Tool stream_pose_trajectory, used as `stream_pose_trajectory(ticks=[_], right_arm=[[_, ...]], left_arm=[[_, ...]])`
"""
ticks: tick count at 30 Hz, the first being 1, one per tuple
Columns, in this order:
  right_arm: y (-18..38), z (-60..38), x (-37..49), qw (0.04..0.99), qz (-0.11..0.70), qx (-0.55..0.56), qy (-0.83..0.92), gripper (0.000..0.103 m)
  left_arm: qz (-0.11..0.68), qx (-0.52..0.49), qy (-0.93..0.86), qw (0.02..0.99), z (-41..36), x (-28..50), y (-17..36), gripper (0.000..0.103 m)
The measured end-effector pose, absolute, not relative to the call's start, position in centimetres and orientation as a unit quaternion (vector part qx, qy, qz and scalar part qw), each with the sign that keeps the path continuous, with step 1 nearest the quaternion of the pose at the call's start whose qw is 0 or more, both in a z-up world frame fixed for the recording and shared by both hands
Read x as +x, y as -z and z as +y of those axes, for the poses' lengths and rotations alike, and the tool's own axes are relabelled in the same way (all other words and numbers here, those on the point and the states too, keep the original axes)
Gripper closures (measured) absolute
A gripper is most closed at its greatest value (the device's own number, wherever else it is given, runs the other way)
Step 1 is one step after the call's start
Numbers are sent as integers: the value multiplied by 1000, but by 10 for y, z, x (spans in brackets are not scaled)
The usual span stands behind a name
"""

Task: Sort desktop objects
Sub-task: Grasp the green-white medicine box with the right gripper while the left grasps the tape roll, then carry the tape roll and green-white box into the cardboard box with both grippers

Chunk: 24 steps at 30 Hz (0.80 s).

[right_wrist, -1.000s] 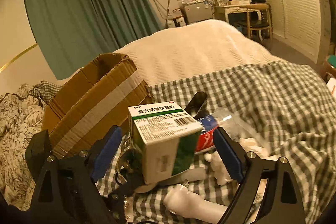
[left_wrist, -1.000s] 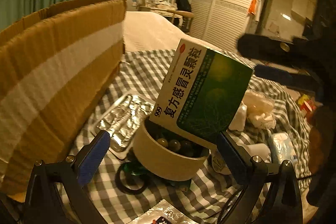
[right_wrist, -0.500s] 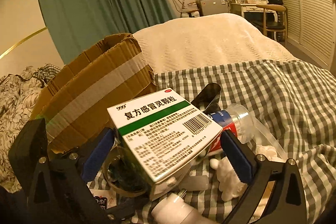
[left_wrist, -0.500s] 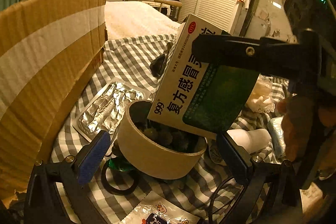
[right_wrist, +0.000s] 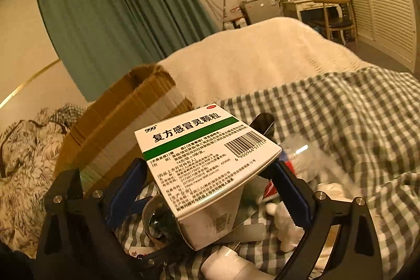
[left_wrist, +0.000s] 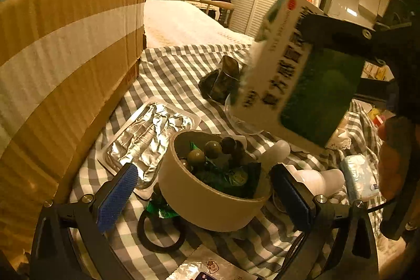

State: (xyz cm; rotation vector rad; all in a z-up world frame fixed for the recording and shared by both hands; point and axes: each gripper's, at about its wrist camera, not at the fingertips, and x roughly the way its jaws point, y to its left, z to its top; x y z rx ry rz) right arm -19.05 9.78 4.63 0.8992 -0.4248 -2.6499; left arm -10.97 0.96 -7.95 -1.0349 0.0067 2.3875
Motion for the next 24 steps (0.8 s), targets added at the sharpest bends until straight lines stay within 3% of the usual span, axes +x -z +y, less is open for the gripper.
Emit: stream_pose_trajectory(ticks=[7,10,24], right_arm=[[-49,108,-187,127,-151,318,927,8],[-50,112,-185,123,-151,317,928,8],[-57,114,-178,100,-143,300,938,8]], left_arm=[[62,-386,-875,284,31,-108,87,0],[77,-370,-882,283,32,-105,84,17],[23,-302,-916,264,3,-102,51,17]])
